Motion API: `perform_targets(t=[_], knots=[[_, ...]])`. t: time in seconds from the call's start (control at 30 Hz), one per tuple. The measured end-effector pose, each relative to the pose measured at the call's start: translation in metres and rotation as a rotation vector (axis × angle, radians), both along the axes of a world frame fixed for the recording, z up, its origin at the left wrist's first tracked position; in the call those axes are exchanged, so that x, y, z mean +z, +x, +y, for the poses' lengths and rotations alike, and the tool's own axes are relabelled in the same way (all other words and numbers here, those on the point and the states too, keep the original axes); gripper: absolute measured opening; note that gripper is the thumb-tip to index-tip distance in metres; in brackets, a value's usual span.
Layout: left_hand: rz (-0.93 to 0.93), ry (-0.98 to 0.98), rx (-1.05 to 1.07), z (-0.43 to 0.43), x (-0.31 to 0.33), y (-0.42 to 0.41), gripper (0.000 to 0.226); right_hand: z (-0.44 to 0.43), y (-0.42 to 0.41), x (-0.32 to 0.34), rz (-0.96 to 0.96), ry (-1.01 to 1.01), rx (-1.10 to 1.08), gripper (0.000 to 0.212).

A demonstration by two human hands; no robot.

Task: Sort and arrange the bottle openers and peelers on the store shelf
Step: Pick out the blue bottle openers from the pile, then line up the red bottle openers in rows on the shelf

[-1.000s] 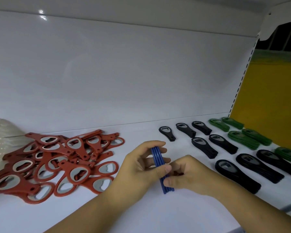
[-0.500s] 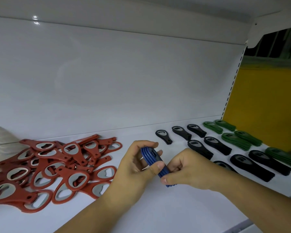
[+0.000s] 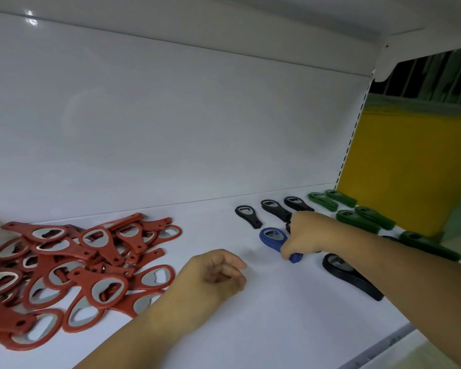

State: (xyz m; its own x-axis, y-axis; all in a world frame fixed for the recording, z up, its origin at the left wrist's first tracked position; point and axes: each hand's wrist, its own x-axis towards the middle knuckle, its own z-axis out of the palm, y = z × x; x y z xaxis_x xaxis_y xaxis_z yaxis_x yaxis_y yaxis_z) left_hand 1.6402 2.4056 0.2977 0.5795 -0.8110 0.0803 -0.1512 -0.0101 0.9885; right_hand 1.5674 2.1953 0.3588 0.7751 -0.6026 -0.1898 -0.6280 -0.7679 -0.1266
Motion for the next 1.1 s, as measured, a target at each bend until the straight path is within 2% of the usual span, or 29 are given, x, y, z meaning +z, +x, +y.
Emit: perform_targets(t=[0.17, 0.3, 0.33, 0.43, 0.47, 0.53, 0.6, 0.63, 0.7, 0.77, 0.8, 0.9, 1.1], knots=[[-0.031, 0.014, 0.010, 0.000, -0.002, 0.001, 0.024, 0.002, 0.008, 0.001, 0.061, -0.012, 0.002, 0.031], [-0.084, 0.038, 0.001, 0.001, 0.001, -0.001, 0.026, -0.005, 0.007, 0.002, 0.070, -0.018, 0.020, 0.047], [-0.100, 0.045, 0.002, 0.002, 0.002, -0.002, 0.028, -0.007, 0.006, 0.005, 0.066, -0.072, 0.026, 0.053], [-0.195, 0.069, 0.031, 0.004, 0.007, -0.007, 0.033, 0.000, 0.001, 0.018, -0.132, -0.276, 0.112, 0.058], [-0.233, 0.052, 0.070, 0.006, 0.010, -0.009, 0.035, 0.008, 0.000, 0.020, -0.250, -0.232, 0.139, 0.052], [-0.285, -0.067, 0.230, 0.011, 0.020, -0.010, 0.037, 0.030, 0.002, 0.012, -0.413, 0.010, 0.176, 0.034], [-0.262, -0.236, 0.470, 0.016, 0.034, -0.004, 0.036, 0.056, 0.011, -0.005, -0.399, 0.232, 0.229, 0.024], [-0.211, -0.310, 0.575, 0.019, 0.042, 0.001, 0.033, 0.068, 0.018, -0.013, -0.357, 0.290, 0.275, 0.026], [-0.105, -0.385, 0.714, 0.029, 0.057, 0.013, 0.026, 0.089, 0.036, -0.027, -0.286, 0.341, 0.387, 0.045], [-0.083, -0.378, 0.773, 0.043, 0.060, 0.025, 0.023, 0.105, 0.055, -0.033, -0.233, 0.287, 0.492, 0.062], [-0.093, -0.358, 0.798, 0.052, 0.058, 0.029, 0.023, 0.113, 0.063, -0.033, -0.218, 0.265, 0.533, 0.064], [-0.108, -0.290, 0.885, 0.075, 0.042, 0.032, 0.026, 0.128, 0.080, -0.033, -0.198, 0.283, 0.612, 0.048], [-0.045, -0.279, 0.925, 0.091, 0.026, 0.031, 0.022, 0.118, 0.096, -0.038, -0.264, 0.480, 0.566, 0.033]])
